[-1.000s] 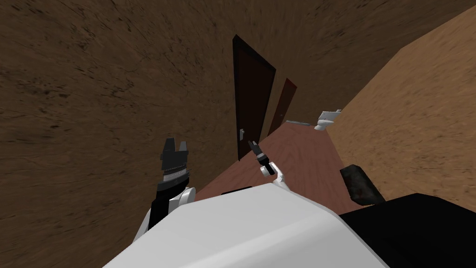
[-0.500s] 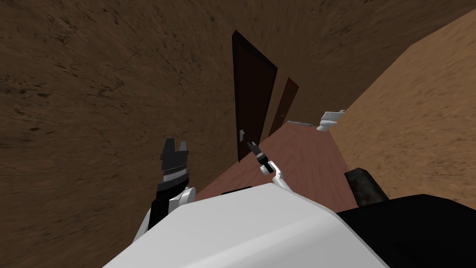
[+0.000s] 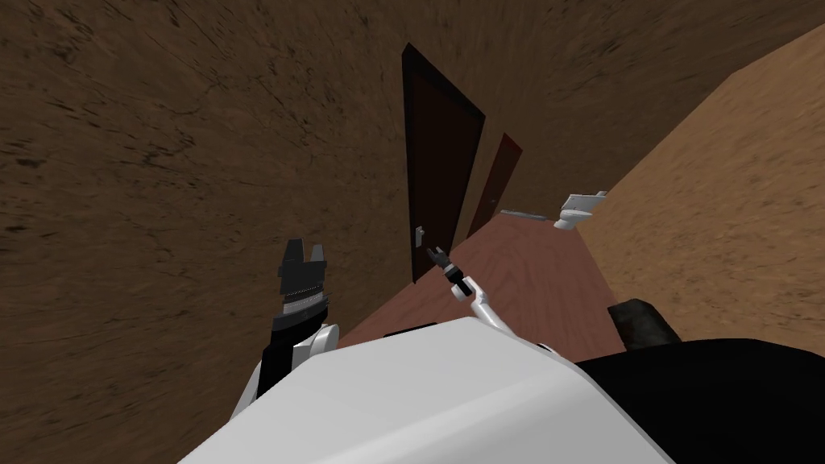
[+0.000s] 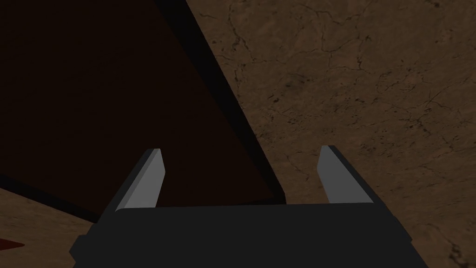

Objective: Pull the door open

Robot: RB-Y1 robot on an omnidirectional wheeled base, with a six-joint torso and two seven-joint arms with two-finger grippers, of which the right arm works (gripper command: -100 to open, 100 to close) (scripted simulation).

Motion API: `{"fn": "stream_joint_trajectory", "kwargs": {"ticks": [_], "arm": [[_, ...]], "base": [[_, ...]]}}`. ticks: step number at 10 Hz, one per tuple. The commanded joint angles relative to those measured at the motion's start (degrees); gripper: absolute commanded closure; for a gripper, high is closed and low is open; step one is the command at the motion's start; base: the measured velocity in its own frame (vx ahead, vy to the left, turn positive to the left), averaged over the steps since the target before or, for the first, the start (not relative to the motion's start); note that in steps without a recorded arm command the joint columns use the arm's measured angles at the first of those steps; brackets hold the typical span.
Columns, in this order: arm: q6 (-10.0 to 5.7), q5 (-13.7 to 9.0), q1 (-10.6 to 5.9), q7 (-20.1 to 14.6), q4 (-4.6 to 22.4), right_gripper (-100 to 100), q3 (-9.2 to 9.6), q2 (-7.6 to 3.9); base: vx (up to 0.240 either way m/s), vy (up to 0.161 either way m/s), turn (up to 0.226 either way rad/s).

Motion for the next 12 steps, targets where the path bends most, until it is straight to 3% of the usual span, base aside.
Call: {"fn": "stream_joint_trajectory", "kwargs": {"ticks": [1, 12], "arm": [[-0.36, 0.86, -1.59, 1.18, 2.86, -100, 0.15, -0.69], [-3.19, 5.78, -10.75, 8.00, 20.36, -100, 0.90, -4.70]], "base": [[0.108, -0.052, 0.035], [0.090, -0.048, 0.028]]}}
